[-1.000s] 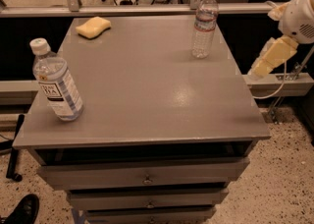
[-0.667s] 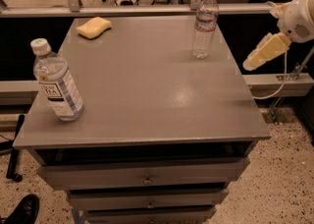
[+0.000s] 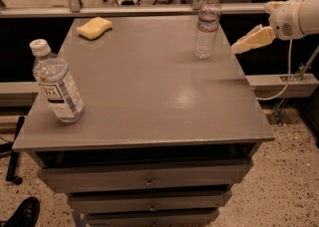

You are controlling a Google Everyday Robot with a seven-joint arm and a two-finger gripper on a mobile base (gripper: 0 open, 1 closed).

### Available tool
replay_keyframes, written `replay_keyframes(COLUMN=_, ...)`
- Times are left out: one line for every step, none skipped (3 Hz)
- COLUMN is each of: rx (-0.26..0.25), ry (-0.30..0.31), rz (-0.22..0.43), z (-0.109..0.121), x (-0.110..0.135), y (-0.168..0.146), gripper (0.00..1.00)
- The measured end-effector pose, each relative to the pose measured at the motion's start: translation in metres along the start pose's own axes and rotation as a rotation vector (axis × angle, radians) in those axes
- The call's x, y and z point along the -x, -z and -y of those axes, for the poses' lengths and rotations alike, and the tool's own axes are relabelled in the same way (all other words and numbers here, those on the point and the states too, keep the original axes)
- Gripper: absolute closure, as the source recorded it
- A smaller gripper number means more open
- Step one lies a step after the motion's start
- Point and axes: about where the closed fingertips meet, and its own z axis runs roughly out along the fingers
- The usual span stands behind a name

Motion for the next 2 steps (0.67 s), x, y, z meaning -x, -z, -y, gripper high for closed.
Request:
replay_keyframes(rx=0.055, ry=-0.049, rz=0.147, z=-0.009, x=0.028, y=-0.037, gripper=0.00)
replay_keyframes(rx=0.148, ry=-0.111, rz=0.265, z=-0.039, x=0.057, y=-0.076, gripper=0.00)
